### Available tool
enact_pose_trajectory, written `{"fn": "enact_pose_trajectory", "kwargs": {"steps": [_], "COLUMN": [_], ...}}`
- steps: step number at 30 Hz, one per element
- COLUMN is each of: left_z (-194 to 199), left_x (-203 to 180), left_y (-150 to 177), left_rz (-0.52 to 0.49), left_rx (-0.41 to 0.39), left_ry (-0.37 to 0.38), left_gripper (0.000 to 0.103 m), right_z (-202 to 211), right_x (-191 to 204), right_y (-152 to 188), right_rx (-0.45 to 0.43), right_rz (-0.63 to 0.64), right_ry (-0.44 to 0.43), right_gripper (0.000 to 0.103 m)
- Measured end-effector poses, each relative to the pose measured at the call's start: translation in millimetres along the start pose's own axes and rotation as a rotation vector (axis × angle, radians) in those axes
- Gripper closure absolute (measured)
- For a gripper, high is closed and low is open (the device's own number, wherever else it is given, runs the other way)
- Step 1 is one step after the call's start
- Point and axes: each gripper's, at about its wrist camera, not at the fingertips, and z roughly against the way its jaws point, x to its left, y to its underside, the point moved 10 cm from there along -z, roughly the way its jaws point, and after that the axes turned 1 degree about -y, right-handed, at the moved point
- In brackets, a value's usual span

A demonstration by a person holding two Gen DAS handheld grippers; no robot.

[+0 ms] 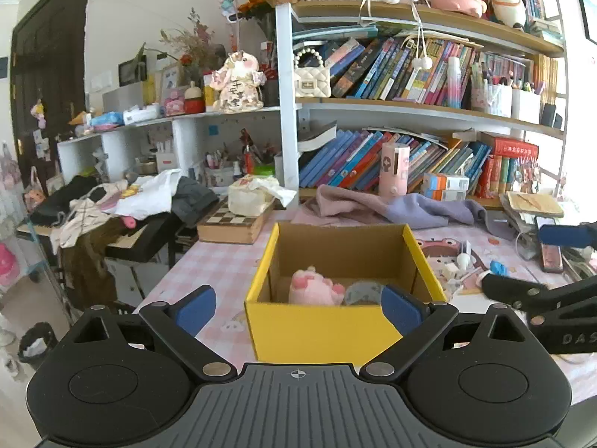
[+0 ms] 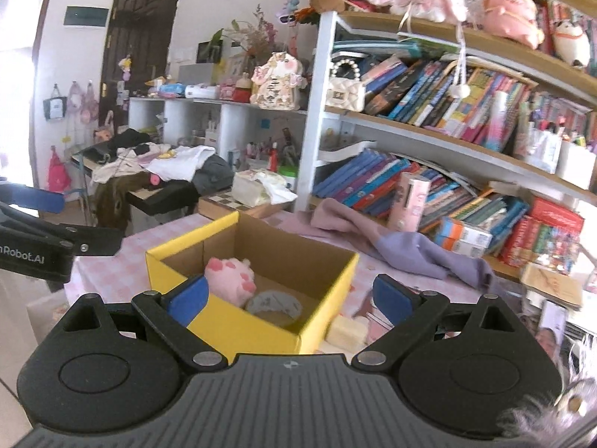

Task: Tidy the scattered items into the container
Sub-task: 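Withdraw both grippers from the box back over the table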

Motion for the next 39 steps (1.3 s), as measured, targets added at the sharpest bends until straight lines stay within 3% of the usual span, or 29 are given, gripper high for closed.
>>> {"fn": "enact_pose_trajectory", "kwargs": {"steps": [12, 17, 23, 31, 39], "left_z": [26, 29, 28, 24, 18], "left_x": [-8, -21, -40, -73, -87], "left_y": [47, 58, 66, 77, 78], "left_rz": [0.028, -0.042, -0.102, -0.145, -0.137], "left_rx": [0.015, 0.008, -0.012, 0.035, 0.063], "left_ry": [-0.026, -0.026, 0.008, 0.082, 0.131], "left_gripper": [0.002, 0.002, 0.002, 0.002, 0.001], "right_z": [47, 53, 59, 68, 64], "right_x": [-13, -18, -28, -36, -34], "right_y": [44, 64, 85, 102, 114], "right_rx": [0.026, 0.057, 0.106, 0.143, 0.163], "right_rz": [-0.025, -0.066, -0.143, -0.161, -0.135], "right_ry": [0.194, 0.237, 0.265, 0.276, 0.198], "right_gripper": [0.007, 0.006, 0.006, 0.004, 0.003]}}
